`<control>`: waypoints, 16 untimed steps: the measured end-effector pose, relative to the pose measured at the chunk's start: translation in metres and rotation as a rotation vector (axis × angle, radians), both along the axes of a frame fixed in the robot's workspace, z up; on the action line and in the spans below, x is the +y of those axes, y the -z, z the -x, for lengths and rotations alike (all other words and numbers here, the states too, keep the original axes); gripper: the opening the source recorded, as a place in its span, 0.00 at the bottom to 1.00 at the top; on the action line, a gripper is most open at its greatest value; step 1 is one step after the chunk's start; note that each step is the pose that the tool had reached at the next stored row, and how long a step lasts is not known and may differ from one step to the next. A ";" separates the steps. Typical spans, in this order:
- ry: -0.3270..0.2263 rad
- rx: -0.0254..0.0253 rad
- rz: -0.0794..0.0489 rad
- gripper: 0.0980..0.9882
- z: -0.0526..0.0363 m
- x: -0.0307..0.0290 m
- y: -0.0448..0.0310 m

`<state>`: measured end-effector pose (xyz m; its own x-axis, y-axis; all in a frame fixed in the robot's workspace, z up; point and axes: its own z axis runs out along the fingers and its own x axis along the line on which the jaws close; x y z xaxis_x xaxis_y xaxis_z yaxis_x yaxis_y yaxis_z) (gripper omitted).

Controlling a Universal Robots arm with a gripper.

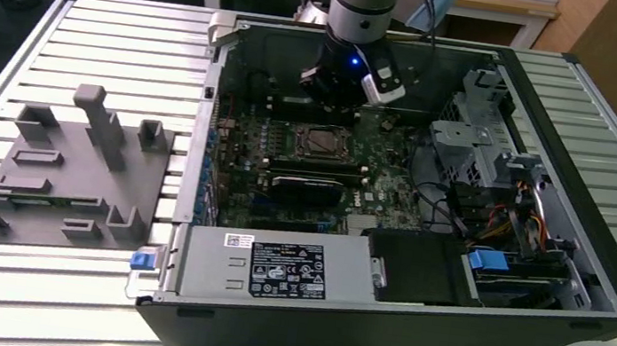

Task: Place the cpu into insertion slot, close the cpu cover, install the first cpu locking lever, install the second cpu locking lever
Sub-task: 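Install the first cpu locking lever, then install the second cpu locking lever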

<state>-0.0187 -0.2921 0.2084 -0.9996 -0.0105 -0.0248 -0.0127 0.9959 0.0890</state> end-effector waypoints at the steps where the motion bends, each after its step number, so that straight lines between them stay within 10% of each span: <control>1: 0.000 0.0000 0.000 0.01 0.0000 -0.0004 0.0000; 16: 0.000 0.0000 0.000 0.01 -0.0008 -0.0055 0.0000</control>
<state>-0.0179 -0.2976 0.2084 -0.9996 -0.0105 -0.0248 -0.0127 0.9960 0.0890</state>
